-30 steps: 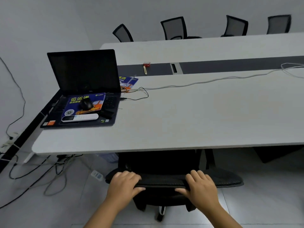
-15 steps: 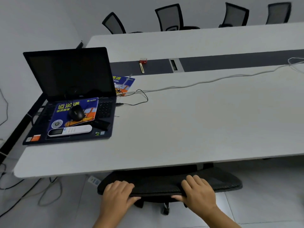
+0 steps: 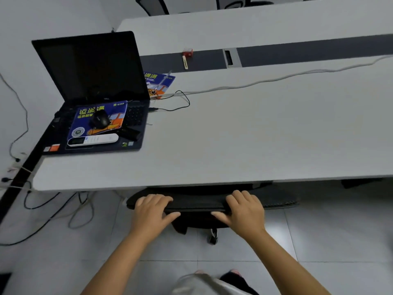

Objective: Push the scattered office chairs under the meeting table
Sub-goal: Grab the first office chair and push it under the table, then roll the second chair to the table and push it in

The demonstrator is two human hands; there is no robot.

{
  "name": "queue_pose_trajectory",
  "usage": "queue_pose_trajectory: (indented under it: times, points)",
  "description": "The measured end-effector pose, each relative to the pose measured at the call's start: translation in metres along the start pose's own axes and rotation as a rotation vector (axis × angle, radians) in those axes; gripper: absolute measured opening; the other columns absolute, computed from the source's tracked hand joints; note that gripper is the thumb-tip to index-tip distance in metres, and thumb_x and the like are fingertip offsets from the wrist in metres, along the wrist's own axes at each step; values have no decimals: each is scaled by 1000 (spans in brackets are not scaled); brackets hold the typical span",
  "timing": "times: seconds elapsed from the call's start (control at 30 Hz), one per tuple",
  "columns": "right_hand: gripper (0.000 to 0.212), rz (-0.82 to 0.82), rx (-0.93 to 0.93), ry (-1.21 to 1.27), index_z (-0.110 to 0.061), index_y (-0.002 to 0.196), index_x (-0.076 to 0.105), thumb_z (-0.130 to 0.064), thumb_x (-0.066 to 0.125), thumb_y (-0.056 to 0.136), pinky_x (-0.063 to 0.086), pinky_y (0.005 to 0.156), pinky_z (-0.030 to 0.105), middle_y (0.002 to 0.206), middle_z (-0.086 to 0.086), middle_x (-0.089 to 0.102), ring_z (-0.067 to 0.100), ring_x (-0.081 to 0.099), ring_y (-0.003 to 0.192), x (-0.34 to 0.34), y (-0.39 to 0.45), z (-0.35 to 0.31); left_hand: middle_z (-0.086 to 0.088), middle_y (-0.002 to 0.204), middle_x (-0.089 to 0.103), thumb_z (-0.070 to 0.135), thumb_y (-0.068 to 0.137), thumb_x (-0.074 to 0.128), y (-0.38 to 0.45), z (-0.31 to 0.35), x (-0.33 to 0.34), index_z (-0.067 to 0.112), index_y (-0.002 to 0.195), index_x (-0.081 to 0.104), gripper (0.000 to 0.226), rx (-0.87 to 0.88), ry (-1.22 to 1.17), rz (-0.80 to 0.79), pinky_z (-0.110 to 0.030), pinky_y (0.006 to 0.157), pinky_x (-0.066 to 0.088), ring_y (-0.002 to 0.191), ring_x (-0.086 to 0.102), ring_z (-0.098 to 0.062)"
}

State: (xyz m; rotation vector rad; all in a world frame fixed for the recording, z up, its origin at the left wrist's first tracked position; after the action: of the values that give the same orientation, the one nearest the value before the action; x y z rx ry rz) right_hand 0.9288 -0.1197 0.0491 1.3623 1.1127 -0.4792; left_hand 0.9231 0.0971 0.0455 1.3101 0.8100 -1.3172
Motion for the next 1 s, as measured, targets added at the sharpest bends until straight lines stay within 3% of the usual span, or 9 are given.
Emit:
queue_pose_trajectory:
  times: [0.13, 0.33, 0.43, 0.53, 0.67, 0.77, 0.87, 0.93, 1.0]
  points:
    - [67, -73, 63, 214, -13, 76, 66, -65, 25, 84, 39, 62, 20, 73, 0, 68, 14, 59, 64, -13, -4, -1, -3, 90, 71, 44, 87, 37, -4, 45, 1, 22, 104, 50, 30, 88, -278, -17, -23, 80, 45, 90, 48, -7]
    - [46, 82, 558, 338, -5, 104, 58, -44, 38, 91, 37, 94, 21, 110, 15, 62, 15, 48, 105, -46, -55, 26, 5, 102, 64, 26, 81, 44, 2, 110, 2, 25, 103, 51, 23, 314, -656, -156, 3, 93, 25, 100, 47, 5]
    - [42, 159, 832, 276, -10, 109, 52, -44, 36, 91, 30, 98, 13, 120, 11, 55, 15, 47, 109, -64, -114, 21, 20, 115, 46, 47, 89, 35, -8, 130, 19, 36, 112, 45, 27, 498, -778, -362, 6, 95, 21, 114, 31, 25]
    - [50, 274, 1259, 285, -21, 118, 53, -52, 44, 80, 33, 100, 20, 130, -5, 47, 4, 41, 119, -76, -196, -11, 43, 117, 42, 55, 79, 39, -34, 154, 45, 49, 107, 46, 29, 615, -810, -709, 2, 94, 29, 111, 32, 26]
    - [62, 386, 1762, 427, -35, 125, 37, -64, 50, 72, 26, 112, 38, 128, -28, 28, -1, 30, 127, -87, -302, -97, 30, 112, 43, 35, 84, 51, -104, 205, 61, 46, 95, 48, 15, 697, -810, -1150, -15, 93, 33, 102, 42, 24]
    - [56, 580, 2022, 439, -40, 120, 36, -57, 54, 70, 25, 113, 39, 124, -29, 32, 6, 34, 127, -111, -366, -169, 25, 113, 48, 13, 89, 52, -175, 244, 68, 43, 92, 53, 30, 859, -712, -1427, 4, 82, 34, 101, 42, 28]
    - [55, 822, 2242, 418, -74, 100, 38, -75, 60, 50, 30, 102, 7, 128, -11, 45, 4, 40, 125, -129, -421, -242, 18, 114, 55, 17, 89, 53, -252, 268, 72, 43, 96, 52, 27, 961, -559, -1640, 0, 78, 40, 98, 52, 16]
    - [70, 989, 2322, 381, -86, 80, 26, -38, 75, 67, 32, 80, -7, 120, -12, 50, -13, 52, 100, -135, -458, -281, 7, 109, 60, 6, 88, 51, -300, 282, 76, 40, 96, 51, 35, 1022, -488, -1693, -1, 75, 43, 91, 59, 9]
    - [91, 1125, 2388, 357, -87, 64, 25, -7, 67, 76, 35, 70, -7, 103, -32, 54, -22, 53, 80, -143, -498, -313, 1, 104, 62, 0, 86, 51, -352, 301, 76, 37, 94, 50, 37, 1064, -426, -1714, 0, 70, 43, 84, 60, 11]
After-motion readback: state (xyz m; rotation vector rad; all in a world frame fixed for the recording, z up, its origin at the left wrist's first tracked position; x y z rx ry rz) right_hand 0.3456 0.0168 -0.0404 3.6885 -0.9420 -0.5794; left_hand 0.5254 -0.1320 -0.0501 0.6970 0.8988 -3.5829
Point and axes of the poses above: each hand's wrist, its own y-axis towards the middle knuckle, its own x-axis out of the palm, z = x × y, the point moved 6 cm from there along y, towards the middle knuckle
